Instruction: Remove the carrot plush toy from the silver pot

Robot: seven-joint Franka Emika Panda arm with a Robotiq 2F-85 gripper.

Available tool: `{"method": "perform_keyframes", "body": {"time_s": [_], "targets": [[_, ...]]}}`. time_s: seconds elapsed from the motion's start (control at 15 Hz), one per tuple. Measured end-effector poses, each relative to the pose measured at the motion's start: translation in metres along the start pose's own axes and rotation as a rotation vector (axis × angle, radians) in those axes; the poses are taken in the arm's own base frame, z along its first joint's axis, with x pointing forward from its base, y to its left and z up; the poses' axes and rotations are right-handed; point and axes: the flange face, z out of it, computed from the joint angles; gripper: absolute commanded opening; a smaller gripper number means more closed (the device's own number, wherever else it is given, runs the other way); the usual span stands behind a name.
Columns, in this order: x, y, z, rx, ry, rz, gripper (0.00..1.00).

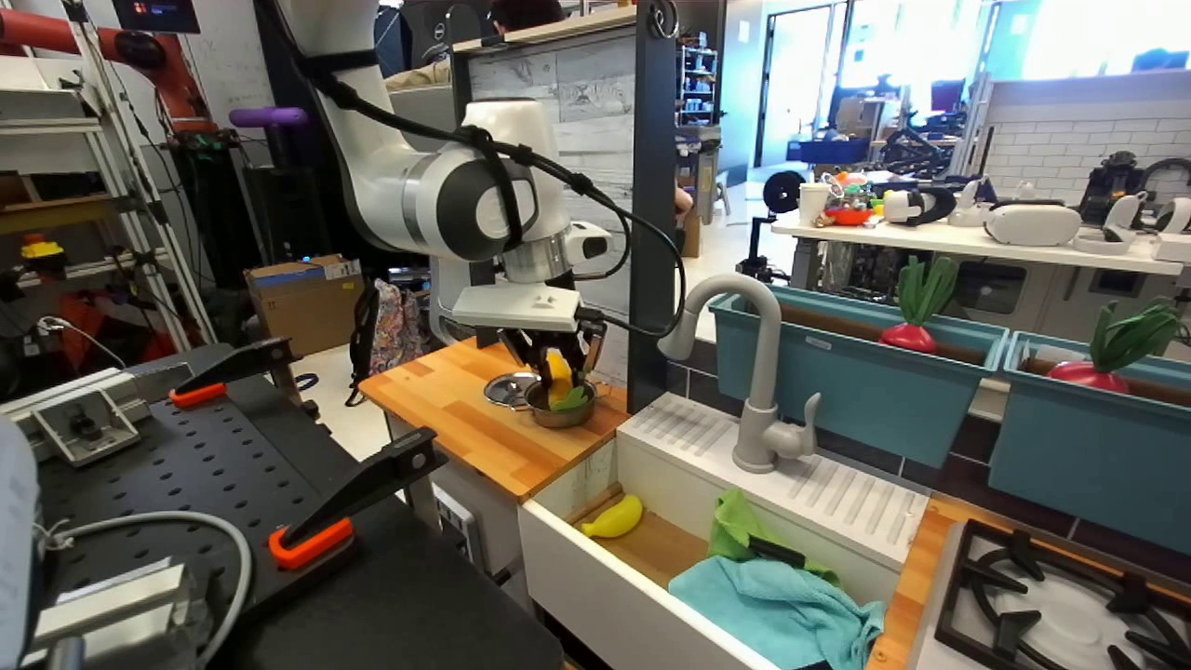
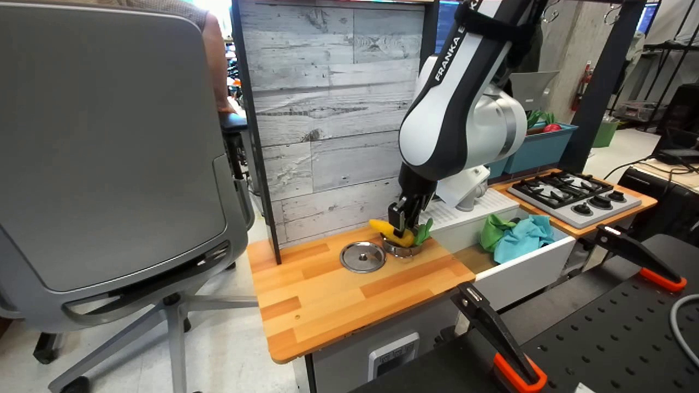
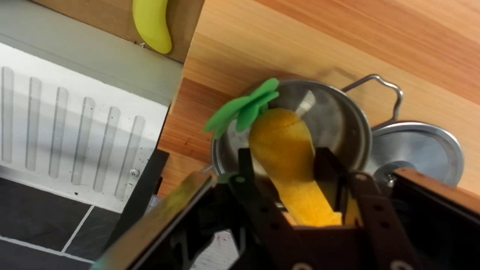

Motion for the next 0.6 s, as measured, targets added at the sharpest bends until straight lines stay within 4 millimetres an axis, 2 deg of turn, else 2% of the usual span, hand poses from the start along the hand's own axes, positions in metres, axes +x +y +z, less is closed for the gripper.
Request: {"method": "perform_keyframes", "body": {"time_s": [0.13, 0.2, 0.27, 0.33, 0.4, 0.6], "targets": [[0.0003, 0.0022, 0.0028, -0.008, -0.002, 0.011, 0.91], [0.0005, 0.0028, 0.0044, -0.013, -0.004, 0.015, 0.62], [0.0009, 0.0033, 0.0059, -0.017, -0.005, 0.019, 0.53], [0.0014, 0.0033, 0.0071, -0.021, -0.006, 0.022, 0.53], [0.0019, 0.0035, 0.0085, -0.027, -0.008, 0.023, 0.46], [0.0048, 0.0051, 0.0110, -0.049, -0.010, 0.023, 0.23]]}}
